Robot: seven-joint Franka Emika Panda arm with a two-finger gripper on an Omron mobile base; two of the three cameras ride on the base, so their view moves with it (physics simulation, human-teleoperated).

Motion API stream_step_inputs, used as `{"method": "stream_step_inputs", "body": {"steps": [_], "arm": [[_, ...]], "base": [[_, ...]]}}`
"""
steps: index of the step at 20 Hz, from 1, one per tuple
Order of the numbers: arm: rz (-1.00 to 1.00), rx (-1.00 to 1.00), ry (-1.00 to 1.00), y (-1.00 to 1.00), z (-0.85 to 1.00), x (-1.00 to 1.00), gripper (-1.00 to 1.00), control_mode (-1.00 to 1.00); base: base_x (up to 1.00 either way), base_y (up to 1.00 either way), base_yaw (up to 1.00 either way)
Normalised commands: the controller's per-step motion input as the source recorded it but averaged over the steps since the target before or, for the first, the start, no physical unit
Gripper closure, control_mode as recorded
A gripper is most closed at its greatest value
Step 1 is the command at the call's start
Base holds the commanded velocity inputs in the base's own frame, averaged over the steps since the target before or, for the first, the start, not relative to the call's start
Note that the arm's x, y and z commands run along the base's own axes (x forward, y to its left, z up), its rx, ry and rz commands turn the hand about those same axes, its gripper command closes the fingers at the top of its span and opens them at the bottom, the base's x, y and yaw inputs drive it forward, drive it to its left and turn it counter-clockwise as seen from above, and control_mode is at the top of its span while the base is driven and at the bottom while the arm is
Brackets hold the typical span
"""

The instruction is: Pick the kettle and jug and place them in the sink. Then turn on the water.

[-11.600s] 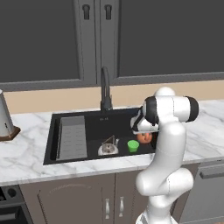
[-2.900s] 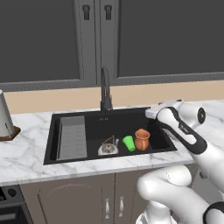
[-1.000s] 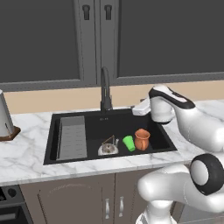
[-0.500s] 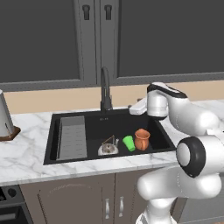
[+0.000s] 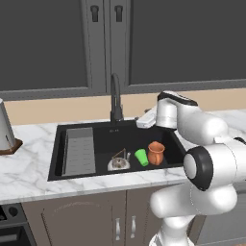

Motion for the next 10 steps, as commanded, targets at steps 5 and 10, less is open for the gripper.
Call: {"method": "stream_step_inputs", "body": {"steps": [5, 10], "arm": [[0.01, 0.00, 0.00, 0.03, -0.04, 0.14, -1.00, -1.00], [0.00, 0.00, 0.00, 0.00, -0.08, 0.26, -1.00, -1.00]], "base": [[0.00, 0.00, 0.00], [0.00, 0.00, 0.00]]}}
